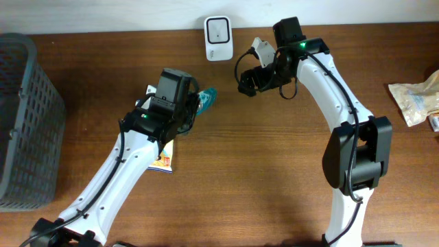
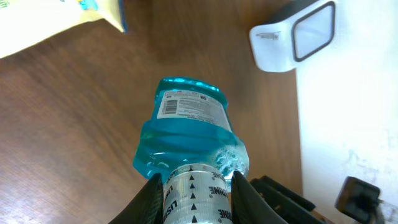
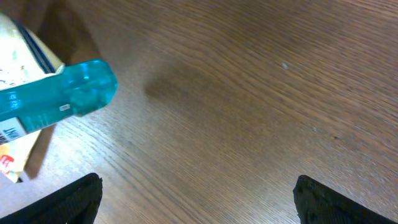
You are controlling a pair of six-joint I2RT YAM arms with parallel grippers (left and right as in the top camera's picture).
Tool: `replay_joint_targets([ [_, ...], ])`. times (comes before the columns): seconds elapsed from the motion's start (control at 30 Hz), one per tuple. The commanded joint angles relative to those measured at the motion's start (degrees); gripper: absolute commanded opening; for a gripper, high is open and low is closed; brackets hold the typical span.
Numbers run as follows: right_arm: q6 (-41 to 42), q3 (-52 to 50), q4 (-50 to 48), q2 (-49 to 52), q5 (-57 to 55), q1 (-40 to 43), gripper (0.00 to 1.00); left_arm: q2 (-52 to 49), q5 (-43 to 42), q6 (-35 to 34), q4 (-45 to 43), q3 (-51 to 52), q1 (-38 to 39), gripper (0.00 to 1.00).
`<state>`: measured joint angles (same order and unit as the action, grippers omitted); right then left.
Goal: Scan the item barcode
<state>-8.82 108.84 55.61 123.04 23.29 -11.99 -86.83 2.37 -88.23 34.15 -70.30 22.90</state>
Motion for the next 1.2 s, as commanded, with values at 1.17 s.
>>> replay_joint_targets([
  [1.17,2.29,-0.22,0.90,-0.42,-1.88,-0.07,0.98,3.58,1.07,34.10,0.57,-2.29,-0.17,0.23],
])
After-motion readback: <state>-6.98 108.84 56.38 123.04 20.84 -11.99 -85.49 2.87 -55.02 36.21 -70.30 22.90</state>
